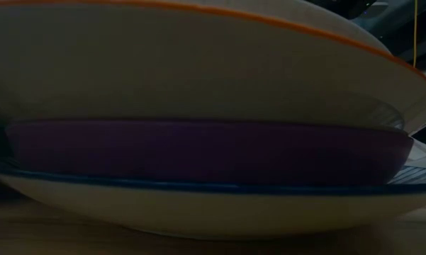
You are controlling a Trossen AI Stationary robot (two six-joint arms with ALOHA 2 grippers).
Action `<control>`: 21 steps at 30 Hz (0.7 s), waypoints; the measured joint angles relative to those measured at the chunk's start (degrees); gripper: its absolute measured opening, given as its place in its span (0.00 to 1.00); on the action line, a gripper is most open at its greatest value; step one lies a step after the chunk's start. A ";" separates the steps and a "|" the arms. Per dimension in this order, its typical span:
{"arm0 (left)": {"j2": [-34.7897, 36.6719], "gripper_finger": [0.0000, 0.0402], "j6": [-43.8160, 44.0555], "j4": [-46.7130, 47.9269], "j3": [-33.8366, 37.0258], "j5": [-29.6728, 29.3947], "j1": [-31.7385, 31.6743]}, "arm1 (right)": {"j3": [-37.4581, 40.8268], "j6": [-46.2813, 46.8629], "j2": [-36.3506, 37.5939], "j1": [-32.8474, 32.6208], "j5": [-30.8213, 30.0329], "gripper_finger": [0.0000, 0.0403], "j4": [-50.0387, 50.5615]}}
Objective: Sort dishes
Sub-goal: Put the brown plate into the dish rack, then put the white plate into the dish rack
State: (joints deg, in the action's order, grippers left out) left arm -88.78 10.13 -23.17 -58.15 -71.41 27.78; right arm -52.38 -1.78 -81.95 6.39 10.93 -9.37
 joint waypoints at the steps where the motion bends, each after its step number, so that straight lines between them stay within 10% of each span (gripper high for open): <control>1: 0.16 0.25 -0.49 0.03 0.00 0.02 0.34 | 0.00 -0.02 0.00 0.00 -0.10 0.24 -0.75; 21: 0.29 0.25 -8.11 0.28 0.00 3.13 3.13 | -0.02 0.20 8.04 -1.02 2.14 0.24 4.08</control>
State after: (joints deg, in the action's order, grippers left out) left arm -88.49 2.02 -22.89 -58.15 -68.28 30.91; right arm -52.40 -1.59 -73.91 5.37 13.07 -5.29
